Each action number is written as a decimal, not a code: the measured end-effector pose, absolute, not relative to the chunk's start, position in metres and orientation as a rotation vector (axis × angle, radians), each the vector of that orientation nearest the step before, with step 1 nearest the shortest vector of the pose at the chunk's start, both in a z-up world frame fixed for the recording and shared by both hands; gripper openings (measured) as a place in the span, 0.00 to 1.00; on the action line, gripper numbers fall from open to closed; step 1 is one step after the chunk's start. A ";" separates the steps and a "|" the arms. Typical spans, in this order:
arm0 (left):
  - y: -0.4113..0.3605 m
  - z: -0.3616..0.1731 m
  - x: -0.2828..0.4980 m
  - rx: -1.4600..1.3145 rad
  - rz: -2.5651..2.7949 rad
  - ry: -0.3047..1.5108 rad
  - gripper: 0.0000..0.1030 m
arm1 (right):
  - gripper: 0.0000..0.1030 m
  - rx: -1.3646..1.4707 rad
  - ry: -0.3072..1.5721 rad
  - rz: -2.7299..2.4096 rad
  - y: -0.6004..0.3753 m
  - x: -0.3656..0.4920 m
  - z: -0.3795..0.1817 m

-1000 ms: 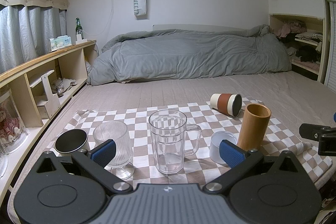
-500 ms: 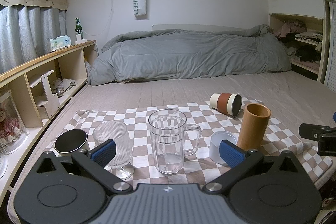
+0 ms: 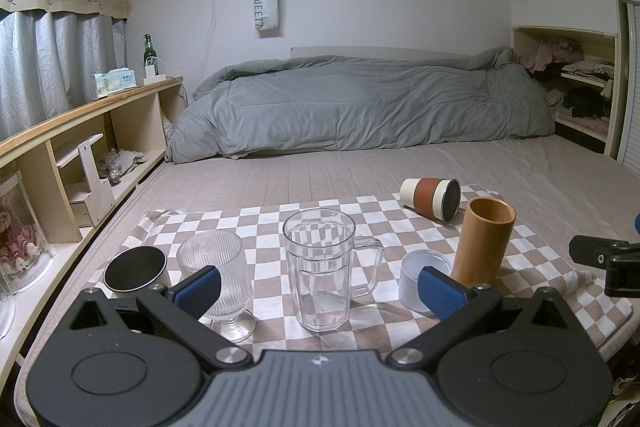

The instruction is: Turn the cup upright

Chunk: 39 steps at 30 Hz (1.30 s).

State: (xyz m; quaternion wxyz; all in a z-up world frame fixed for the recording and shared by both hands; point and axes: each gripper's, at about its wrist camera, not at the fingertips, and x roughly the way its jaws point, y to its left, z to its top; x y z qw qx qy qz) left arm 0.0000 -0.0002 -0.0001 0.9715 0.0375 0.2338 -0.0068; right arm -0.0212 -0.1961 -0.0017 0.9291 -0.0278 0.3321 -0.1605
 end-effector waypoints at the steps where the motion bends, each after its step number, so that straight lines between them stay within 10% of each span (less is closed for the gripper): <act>1: 0.000 0.000 0.000 0.075 -0.014 0.472 1.00 | 1.00 -0.057 0.681 -0.328 -0.196 -0.021 -0.002; 39: -0.043 -0.024 0.079 0.010 -0.147 0.523 1.00 | 1.00 -0.088 0.658 -0.287 -0.268 0.081 -0.015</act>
